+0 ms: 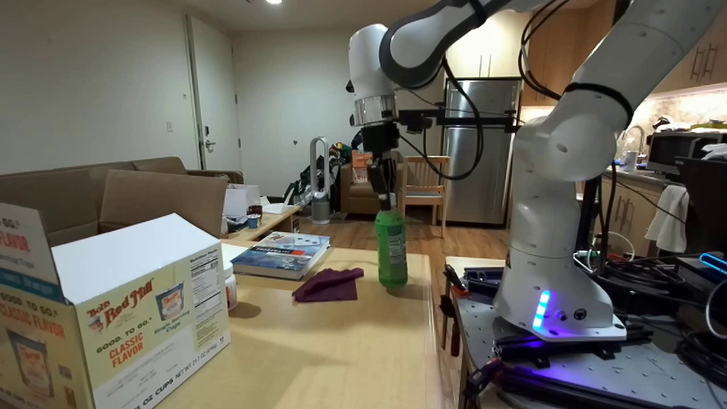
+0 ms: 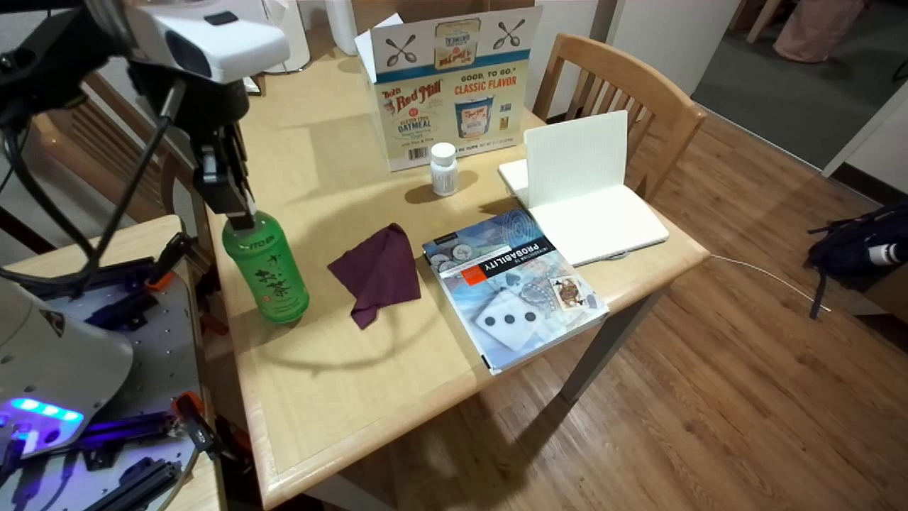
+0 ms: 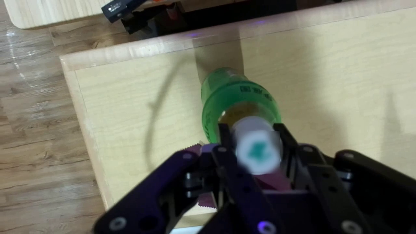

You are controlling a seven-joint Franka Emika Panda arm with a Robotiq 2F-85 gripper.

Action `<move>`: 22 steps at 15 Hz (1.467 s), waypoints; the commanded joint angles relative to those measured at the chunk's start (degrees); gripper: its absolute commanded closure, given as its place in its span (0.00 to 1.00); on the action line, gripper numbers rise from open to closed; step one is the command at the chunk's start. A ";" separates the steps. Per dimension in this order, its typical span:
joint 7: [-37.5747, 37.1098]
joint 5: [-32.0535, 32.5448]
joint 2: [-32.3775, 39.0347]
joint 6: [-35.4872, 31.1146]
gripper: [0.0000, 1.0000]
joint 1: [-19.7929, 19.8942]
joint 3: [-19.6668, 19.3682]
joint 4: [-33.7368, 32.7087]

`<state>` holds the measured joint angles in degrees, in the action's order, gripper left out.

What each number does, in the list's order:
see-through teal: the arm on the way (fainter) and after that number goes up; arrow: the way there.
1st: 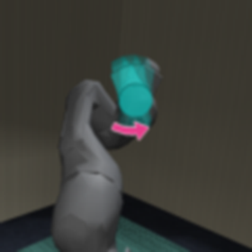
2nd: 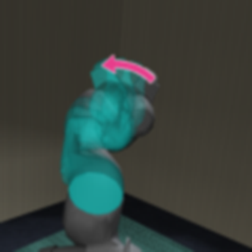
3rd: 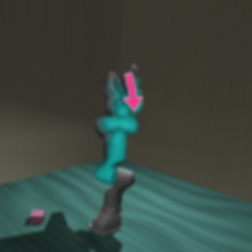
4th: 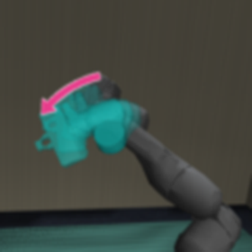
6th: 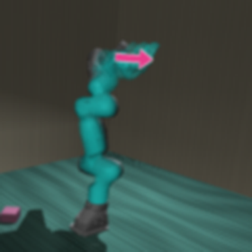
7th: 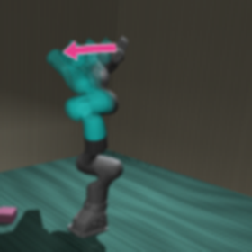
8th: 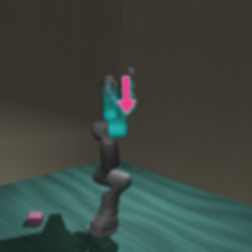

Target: Move the green bottle to the right

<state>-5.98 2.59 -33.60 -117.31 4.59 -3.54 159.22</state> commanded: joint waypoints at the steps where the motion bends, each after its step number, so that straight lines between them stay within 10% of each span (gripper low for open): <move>1: 3.73 2.90 1.65 -1.10 0.89 1.96 -0.98 -0.04; 5: 5.04 5.32 3.40 -2.06 0.89 2.80 -1.92 0.01; 6: 5.28 5.53 3.81 -2.14 0.39 2.83 -2.08 -0.03; 12: 5.00 5.77 4.09 -3.32 0.06 2.89 -2.11 -0.03; 22: -1.27 4.52 5.54 12.85 0.00 -0.91 5.69 -11.05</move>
<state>-4.27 7.53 -30.29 -111.61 4.94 -0.13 154.08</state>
